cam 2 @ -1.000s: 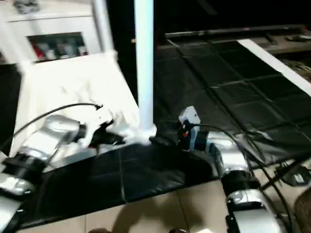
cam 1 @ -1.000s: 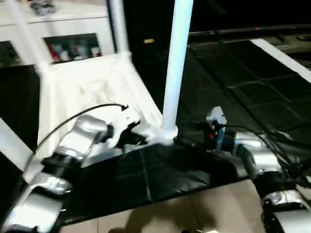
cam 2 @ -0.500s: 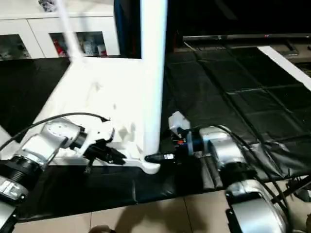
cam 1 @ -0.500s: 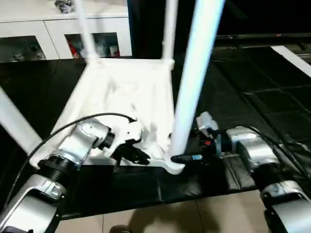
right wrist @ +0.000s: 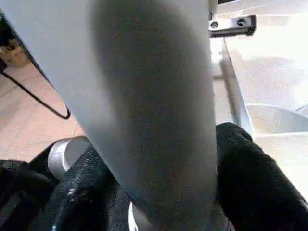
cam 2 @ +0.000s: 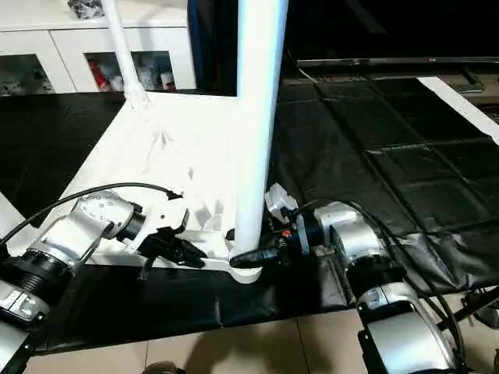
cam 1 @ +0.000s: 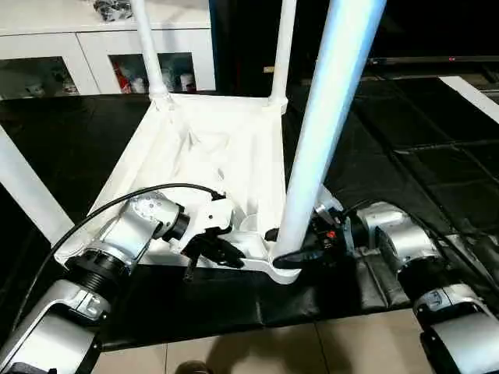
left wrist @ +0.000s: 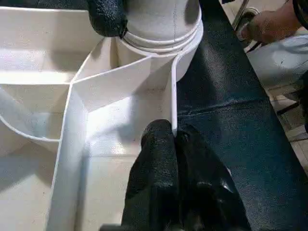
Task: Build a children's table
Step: Rotate leg to tighten
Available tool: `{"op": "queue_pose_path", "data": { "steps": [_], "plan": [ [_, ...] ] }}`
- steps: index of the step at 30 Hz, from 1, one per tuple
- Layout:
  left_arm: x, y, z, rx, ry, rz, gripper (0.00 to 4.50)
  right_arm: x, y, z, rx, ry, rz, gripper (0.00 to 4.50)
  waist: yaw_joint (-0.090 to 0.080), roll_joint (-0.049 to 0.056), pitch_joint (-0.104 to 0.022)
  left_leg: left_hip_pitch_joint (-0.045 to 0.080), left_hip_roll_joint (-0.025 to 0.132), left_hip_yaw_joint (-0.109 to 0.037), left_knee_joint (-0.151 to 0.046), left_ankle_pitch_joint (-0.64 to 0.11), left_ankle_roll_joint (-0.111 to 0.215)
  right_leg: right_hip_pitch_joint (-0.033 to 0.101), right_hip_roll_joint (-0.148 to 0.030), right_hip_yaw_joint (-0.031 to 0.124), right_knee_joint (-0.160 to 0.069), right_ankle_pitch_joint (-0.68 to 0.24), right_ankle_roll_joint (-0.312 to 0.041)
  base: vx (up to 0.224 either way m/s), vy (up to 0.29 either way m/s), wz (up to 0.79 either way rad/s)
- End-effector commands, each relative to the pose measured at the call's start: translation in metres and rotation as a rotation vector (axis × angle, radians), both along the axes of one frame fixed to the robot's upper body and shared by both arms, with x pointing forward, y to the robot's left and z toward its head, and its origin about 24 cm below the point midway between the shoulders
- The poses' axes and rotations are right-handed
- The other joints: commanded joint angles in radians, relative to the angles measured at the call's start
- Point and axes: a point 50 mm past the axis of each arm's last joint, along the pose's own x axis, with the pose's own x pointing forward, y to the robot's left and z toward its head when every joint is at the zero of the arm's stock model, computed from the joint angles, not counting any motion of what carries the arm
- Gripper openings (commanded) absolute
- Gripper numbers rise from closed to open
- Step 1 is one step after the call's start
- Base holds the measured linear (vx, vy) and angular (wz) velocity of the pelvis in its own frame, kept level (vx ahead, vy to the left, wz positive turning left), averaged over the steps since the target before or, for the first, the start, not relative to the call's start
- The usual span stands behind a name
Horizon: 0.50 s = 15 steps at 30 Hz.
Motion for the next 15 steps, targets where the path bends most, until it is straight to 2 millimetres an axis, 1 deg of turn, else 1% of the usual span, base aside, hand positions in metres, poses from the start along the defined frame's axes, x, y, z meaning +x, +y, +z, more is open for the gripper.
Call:
{"op": "queue_pose_path", "data": {
  "steps": [1, 4, 7, 9, 10, 11, 12, 13, 14, 15],
  "plan": [
    [-0.003, -0.010, -0.002, 0.012, 0.010, -0.068, 0.00, -0.001, 0.000, 0.000, -0.002, 0.027, 0.019, 2.62, -0.011, -0.010, -0.084, -0.003, -0.013, 0.022, -0.061, -0.161, 0.065, 0.063, -0.040, 0.044, -0.064, -0.242, -0.209, 0.000, 0.000, 0.00],
    [-0.002, -0.010, -0.002, 0.003, 0.016, -0.043, 0.00, -0.002, 0.000, -0.001, 0.001, 0.038, 0.023, 2.44, -0.011, -0.011, -0.083, -0.001, -0.013, 0.022, -0.062, -0.177, 0.060, 0.062, -0.040, 0.044, -0.068, -0.278, -0.196, 0.000, 0.000, 0.00],
    [0.000, -0.011, -0.001, -0.016, 0.025, -0.008, 0.00, -0.004, 0.001, -0.001, 0.011, 0.047, 0.022, 2.39, -0.011, -0.012, -0.083, 0.000, -0.012, 0.023, -0.061, -0.175, 0.060, 0.061, -0.039, 0.045, -0.068, -0.276, -0.197, 0.000, 0.000, 0.00],
    [0.005, -0.013, 0.000, -0.054, 0.041, 0.070, 0.00, -0.005, 0.002, -0.002, 0.048, 0.061, 0.006, 2.36, -0.011, -0.010, -0.083, -0.001, -0.013, 0.023, -0.061, -0.171, 0.060, 0.062, -0.039, 0.044, -0.067, -0.274, -0.197, 0.000, 0.000, 0.00],
    [0.006, -0.014, 0.001, -0.066, 0.043, 0.095, 0.00, -0.005, 0.003, -0.003, 0.059, 0.059, -0.006, 2.34, -0.010, -0.011, -0.084, 0.002, -0.012, 0.024, -0.059, -0.173, 0.061, 0.059, -0.038, 0.046, -0.068, -0.269, -0.201, 0.000, 0.000, 0.00],
    [0.010, -0.017, 0.002, -0.090, 0.039, 0.154, 0.00, -0.005, 0.006, -0.005, 0.073, 0.045, -0.065, 2.34, -0.009, -0.009, -0.083, 0.004, -0.012, 0.025, -0.059, -0.178, 0.061, 0.058, -0.038, 0.046, -0.069, -0.270, -0.203, 0.000, 0.000, 0.00],
    [0.010, -0.017, 0.002, -0.090, 0.039, 0.154, 0.00, -0.005, 0.006, -0.005, 0.073, 0.045, -0.065, 2.33, -0.010, -0.012, -0.081, 0.001, -0.013, 0.025, -0.060, -0.181, 0.058, 0.060, -0.038, 0.046, -0.069, -0.275, -0.201, 0.000, 0.000, 0.00],
    [0.013, -0.020, 0.003, -0.117, 0.036, 0.222, 0.00, -0.003, 0.011, -0.010, 0.052, 0.022, -0.158, 2.31, -0.014, -0.010, -0.080, -0.005, -0.015, 0.023, -0.063, -0.185, 0.048, 0.065, -0.037, 0.044, -0.072, -0.301, -0.184, 0.000, 0.000, 0.00],
    [0.015, -0.021, 0.004, -0.132, 0.036, 0.256, 0.00, 0.000, 0.013, -0.013, 0.032, 0.010, -0.214, 2.29, -0.016, -0.010, -0.078, -0.004, -0.018, 0.022, -0.063, -0.194, 0.045, 0.063, -0.036, 0.042, -0.075, -0.328, -0.173, 0.000, 0.000, 0.00],
    [0.017, -0.022, 0.005, -0.142, 0.031, 0.282, 0.00, 0.002, 0.015, -0.014, 0.022, -0.001, -0.251, 2.27, -0.024, -0.008, -0.076, -0.004, -0.021, 0.021, -0.065, -0.208, 0.031, 0.064, -0.039, 0.040, -0.082, -0.388, -0.148, 0.000, 0.000, 0.00]
  ]
}}
